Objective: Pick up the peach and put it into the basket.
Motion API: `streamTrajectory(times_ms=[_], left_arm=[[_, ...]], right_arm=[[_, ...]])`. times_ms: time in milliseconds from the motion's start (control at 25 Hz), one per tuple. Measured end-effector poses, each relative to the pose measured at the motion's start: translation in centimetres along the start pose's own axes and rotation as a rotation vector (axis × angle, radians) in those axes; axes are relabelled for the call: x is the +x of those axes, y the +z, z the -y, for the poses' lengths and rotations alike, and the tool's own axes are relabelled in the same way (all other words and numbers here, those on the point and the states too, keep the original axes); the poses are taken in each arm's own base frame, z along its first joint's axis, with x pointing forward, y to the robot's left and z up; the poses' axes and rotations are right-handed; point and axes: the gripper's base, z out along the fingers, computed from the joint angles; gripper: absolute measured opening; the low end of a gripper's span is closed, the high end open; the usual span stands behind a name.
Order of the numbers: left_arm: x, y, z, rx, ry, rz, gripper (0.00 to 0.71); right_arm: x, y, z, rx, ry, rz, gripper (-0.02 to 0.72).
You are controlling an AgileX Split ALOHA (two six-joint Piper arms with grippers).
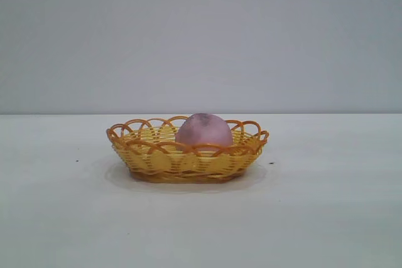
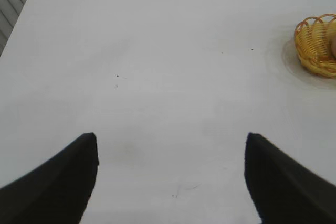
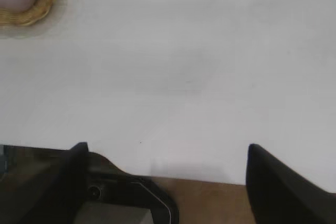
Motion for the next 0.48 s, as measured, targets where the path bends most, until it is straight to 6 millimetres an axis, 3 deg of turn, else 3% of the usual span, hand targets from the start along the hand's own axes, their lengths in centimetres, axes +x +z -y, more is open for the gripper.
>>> streamTrajectory(times_ms=[480], left_arm=[[0.0,0.0,0.0,-0.002,0.001,0.000,0.566]], right_arm=[[-0.4,1.1,0.6,0.056,-0.018,0.074,0.530]])
